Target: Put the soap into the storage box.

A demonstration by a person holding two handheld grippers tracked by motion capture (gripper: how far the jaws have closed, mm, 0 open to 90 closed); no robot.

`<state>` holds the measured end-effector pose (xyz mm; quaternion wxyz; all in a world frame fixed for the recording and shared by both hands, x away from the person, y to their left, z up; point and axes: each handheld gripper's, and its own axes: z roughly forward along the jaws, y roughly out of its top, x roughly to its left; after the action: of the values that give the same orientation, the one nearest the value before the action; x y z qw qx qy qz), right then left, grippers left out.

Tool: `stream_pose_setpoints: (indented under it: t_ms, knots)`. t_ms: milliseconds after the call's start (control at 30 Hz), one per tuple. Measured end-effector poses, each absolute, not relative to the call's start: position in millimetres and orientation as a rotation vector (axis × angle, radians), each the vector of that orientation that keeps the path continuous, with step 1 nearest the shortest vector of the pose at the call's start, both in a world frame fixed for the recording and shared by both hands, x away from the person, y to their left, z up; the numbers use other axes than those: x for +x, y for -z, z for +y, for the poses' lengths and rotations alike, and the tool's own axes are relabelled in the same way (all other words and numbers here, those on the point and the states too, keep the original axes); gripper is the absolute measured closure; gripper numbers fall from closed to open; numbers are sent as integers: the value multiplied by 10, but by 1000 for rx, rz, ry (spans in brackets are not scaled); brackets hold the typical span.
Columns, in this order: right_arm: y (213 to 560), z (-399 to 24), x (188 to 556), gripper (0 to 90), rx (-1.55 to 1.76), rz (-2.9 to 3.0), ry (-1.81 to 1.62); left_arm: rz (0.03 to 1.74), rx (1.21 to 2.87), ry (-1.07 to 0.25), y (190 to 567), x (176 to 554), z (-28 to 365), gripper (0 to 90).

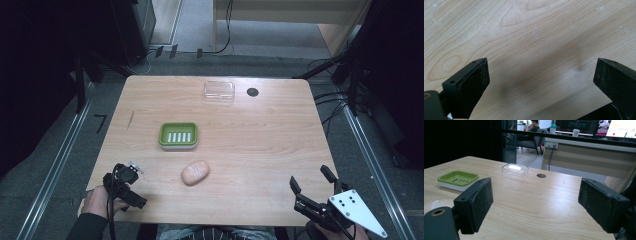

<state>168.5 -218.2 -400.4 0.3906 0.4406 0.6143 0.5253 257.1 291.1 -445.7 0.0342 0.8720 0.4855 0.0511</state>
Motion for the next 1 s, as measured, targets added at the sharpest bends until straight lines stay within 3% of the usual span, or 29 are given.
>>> stream_pose_setpoints:
  t_ms: [1000]
  knots:
    - [4001, -2149, 1698, 132, 1113, 1570, -1337, 1396, 2691, -155, 4394, 2543, 2803, 7]
